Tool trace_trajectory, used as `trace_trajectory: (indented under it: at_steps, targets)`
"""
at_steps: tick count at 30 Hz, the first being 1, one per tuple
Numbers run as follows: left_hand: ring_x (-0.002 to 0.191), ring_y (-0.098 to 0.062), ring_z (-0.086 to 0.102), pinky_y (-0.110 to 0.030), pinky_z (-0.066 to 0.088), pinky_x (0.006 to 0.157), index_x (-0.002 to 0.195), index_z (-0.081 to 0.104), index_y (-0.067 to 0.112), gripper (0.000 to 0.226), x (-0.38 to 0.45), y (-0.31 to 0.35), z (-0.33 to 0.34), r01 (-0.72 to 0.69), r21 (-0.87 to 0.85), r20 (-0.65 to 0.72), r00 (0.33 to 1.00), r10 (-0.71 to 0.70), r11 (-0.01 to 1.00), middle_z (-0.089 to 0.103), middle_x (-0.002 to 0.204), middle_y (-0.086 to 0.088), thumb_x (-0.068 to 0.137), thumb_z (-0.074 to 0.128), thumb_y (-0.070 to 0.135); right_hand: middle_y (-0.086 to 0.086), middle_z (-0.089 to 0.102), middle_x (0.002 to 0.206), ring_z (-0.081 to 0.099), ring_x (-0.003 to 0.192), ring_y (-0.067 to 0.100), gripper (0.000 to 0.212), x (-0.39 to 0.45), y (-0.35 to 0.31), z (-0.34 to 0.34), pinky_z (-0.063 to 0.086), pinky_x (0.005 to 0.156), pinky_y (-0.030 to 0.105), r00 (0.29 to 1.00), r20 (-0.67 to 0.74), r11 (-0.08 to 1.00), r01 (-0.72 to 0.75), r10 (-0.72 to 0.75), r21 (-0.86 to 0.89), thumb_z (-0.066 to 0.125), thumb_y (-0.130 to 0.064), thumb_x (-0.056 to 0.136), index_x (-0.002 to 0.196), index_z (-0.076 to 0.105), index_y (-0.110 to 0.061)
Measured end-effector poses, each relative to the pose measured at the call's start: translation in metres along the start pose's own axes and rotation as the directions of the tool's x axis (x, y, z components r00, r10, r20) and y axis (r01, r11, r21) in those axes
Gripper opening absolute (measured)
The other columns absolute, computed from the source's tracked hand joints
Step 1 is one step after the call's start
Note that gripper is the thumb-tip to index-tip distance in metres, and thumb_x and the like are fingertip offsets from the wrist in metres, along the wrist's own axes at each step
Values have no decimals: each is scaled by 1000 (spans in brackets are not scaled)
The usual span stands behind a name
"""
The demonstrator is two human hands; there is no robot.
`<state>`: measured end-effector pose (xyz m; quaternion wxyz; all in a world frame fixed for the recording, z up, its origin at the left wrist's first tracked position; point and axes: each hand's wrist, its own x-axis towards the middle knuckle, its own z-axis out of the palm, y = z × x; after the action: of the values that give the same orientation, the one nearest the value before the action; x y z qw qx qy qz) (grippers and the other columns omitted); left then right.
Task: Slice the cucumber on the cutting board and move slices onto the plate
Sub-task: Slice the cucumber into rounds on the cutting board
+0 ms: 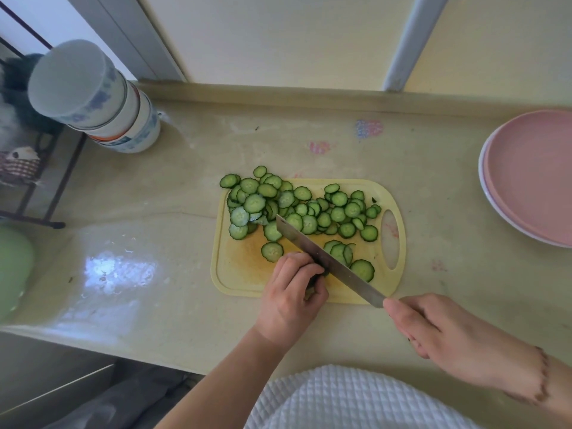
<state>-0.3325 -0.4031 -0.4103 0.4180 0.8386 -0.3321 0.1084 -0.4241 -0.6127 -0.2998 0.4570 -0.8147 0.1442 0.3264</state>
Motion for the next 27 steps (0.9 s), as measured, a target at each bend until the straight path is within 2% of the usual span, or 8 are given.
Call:
trace_trajectory:
  at_steps: [8, 14, 27]
  targets:
    - [93, -25, 62, -24, 50, 91, 89, 72, -2, 9, 0, 0, 0, -15, -7, 12, 1000, 15, 1000, 61, 101, -8, 81, 73, -5, 0, 37, 57, 33, 50, 11, 61, 19, 0, 16, 34, 52, 27, 1000, -8, 997, -27, 27, -67, 24, -72, 84, 66, 38, -16]
    - [92, -23, 60, -24, 49, 89, 88, 72, -2, 6, 1, 0, -1, -18, -10, 4, 1000, 18, 1000, 57, 103, -4, 82, 72, -4, 2, 33, 58, 30, 50, 13, 60, 17, -2, 10, 30, 49, 27, 1000, -10, 999, -27, 27, -41, 27, -71, 83, 66, 38, -15]
    - [93, -24, 59, -23, 49, 89, 86, 71, -3, 8, -2, 1, 0, -15, 8, 8, 1000, 15, 1000, 62, 96, -11, 81, 74, -7, -4, 36, 53, 32, 47, 11, 59, 0, -9, -4, 34, 50, 25, 999, 13, 998, -40, 40, -41, 28, -69, 84, 65, 39, -15]
